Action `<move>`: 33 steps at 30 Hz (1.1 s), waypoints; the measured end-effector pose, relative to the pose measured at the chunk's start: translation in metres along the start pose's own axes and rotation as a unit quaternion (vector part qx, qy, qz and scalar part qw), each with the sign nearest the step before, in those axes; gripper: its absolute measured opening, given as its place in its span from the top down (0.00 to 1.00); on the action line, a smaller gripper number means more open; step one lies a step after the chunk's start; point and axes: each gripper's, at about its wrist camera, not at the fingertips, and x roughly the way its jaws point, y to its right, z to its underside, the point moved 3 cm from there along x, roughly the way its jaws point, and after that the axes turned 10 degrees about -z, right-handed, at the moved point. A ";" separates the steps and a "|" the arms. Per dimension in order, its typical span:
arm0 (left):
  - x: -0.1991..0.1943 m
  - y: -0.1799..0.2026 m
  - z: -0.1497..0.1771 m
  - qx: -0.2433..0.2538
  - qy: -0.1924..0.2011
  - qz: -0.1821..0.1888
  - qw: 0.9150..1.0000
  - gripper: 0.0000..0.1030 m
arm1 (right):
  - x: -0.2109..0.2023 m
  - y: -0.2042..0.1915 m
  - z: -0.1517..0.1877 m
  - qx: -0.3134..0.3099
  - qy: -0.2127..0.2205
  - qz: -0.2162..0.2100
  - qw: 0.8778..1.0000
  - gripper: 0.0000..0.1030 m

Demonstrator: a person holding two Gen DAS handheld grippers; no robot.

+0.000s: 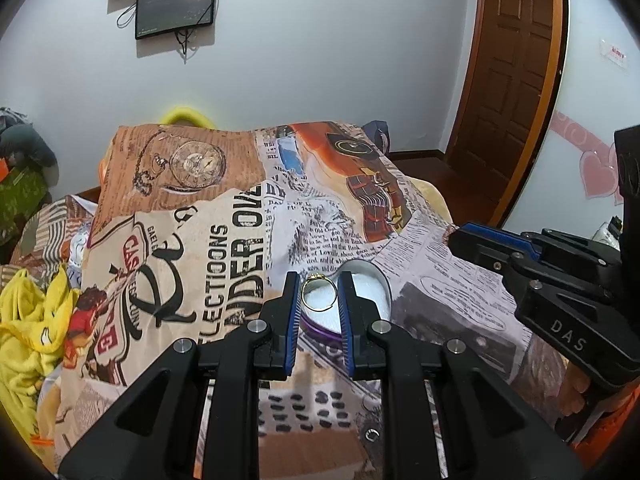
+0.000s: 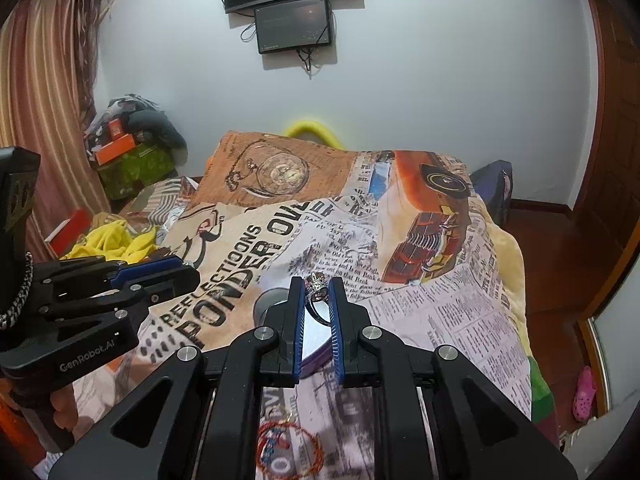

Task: Organize jewelry
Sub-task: 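Carry both rings over the heart tin and open both tools to drop them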

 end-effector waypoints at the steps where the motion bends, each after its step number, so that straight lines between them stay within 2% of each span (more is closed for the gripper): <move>1: 0.003 0.001 -0.002 0.003 -0.001 -0.002 1.000 0.83 | 0.003 0.001 -0.002 -0.001 0.000 0.001 1.000 0.90; 8: 0.026 0.003 -0.006 0.009 -0.014 -0.001 1.000 0.83 | 0.017 0.008 -0.006 -0.002 -0.007 0.000 1.000 0.90; 24: 0.090 0.014 0.014 0.039 -0.091 0.027 0.995 0.83 | 0.067 0.029 0.008 0.016 -0.082 -0.035 0.996 0.90; 33: 0.105 0.014 0.017 0.040 -0.112 0.035 0.992 0.83 | 0.085 0.031 0.011 0.018 -0.117 -0.059 0.991 0.90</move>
